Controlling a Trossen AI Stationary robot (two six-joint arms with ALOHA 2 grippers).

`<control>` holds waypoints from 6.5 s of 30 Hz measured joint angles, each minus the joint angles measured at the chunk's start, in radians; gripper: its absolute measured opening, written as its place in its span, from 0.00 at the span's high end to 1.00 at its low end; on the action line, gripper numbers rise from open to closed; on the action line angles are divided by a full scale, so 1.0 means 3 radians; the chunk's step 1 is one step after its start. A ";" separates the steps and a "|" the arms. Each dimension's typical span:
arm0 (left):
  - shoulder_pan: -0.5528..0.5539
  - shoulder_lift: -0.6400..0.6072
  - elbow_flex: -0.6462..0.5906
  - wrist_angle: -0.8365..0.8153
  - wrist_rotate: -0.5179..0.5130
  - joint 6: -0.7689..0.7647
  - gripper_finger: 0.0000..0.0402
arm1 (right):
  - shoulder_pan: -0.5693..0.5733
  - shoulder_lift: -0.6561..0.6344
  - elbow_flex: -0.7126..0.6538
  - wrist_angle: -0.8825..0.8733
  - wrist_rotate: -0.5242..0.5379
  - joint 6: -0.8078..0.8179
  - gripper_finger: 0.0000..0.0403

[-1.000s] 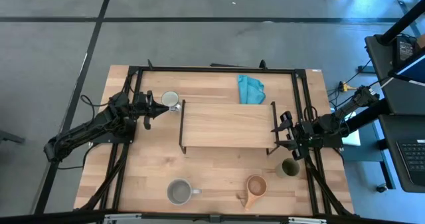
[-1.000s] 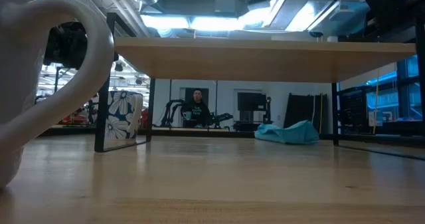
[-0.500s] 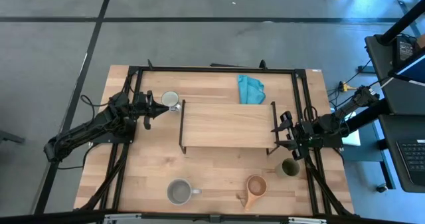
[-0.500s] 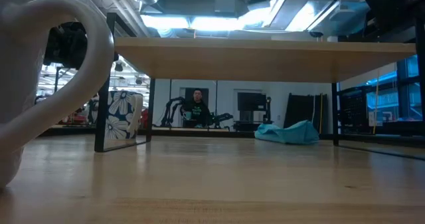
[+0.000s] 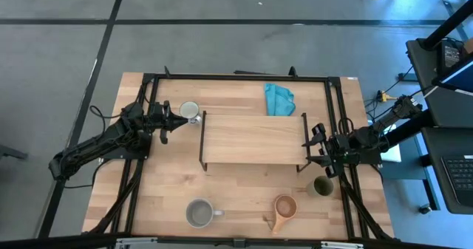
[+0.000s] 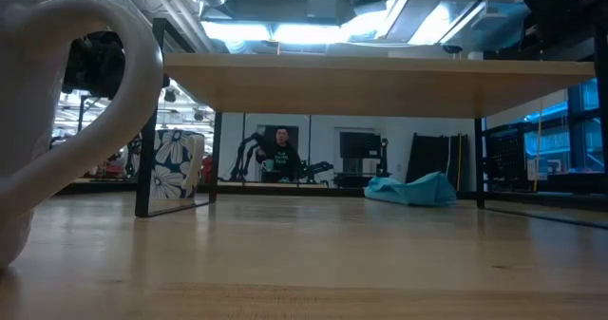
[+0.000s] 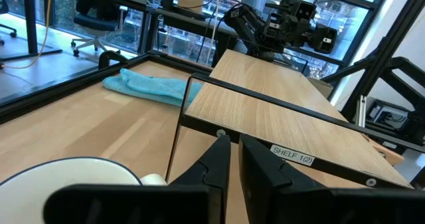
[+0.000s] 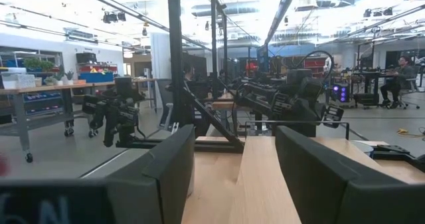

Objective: Stack small to large cups/mugs on shelf
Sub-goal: Put the gray cup on the shelf

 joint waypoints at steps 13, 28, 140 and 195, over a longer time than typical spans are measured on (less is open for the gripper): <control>0.0001 0.0000 0.0001 0.0000 -0.0001 0.0000 0.93 | 0.0000 -0.0001 0.0001 0.0000 0.0000 0.0000 0.47; 0.0000 -0.0001 0.0000 0.0000 -0.0001 0.0000 0.93 | 0.0000 -0.0001 0.0001 0.0001 0.0055 -0.0436 0.47; 0.0000 0.0000 0.0001 0.0101 -0.0025 -0.1589 0.93 | 0.0000 0.0791 0.3680 -0.1026 0.1748 -0.1319 0.47; 0.0001 -0.0001 0.0000 0.0397 -0.0450 -0.2074 0.93 | 0.0617 0.2272 0.6302 -0.3652 -0.0625 -0.0942 0.47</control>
